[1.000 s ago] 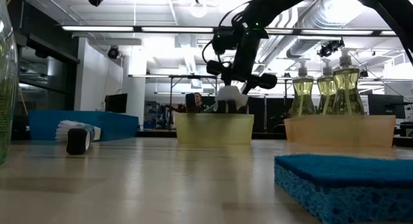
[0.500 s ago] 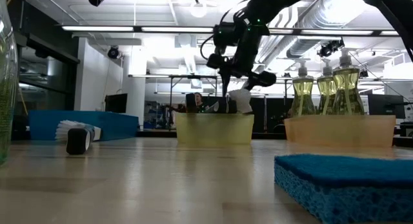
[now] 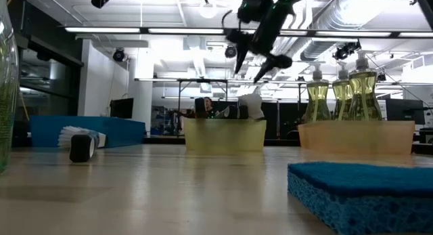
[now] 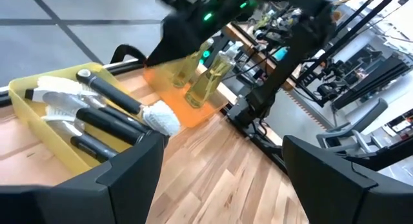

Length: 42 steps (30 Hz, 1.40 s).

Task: Pick & Place Kitchen Sink Supplies
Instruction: Put the black dishwashing brush into the yellow bin

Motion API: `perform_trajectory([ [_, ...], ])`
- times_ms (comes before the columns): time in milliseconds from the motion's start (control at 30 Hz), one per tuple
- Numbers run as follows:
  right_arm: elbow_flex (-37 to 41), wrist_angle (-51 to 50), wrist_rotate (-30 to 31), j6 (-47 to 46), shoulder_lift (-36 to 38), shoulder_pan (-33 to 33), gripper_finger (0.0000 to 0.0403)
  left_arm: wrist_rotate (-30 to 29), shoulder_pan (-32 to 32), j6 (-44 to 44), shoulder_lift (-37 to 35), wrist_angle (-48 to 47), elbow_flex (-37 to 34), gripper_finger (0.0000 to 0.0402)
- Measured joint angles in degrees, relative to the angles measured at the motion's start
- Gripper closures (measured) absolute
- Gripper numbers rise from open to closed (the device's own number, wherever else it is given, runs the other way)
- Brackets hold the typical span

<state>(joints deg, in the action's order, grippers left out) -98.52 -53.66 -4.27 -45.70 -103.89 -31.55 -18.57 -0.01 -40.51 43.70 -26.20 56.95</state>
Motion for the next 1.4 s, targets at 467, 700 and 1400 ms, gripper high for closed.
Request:
perform_trajectory([
  [467, 0.00, -0.68, 10.46, 4.23, 13.26, 5.55, 0.0134, 0.26, 0.00, -4.40, 2.69, -2.84, 0.00, 0.0090],
  [700, 0.00, -2.92, 14.02, 4.42, 16.34, 10.14, 0.0135, 1.61, -0.01, -6.93, 7.05, -5.75, 0.00, 0.0090],
  [1400, 0.00, -23.38, 26.30, 4.23, 18.20, 23.84, 0.0137, 0.14, -0.07, -32.86, 14.90, -27.20, -0.02, 0.0090],
])
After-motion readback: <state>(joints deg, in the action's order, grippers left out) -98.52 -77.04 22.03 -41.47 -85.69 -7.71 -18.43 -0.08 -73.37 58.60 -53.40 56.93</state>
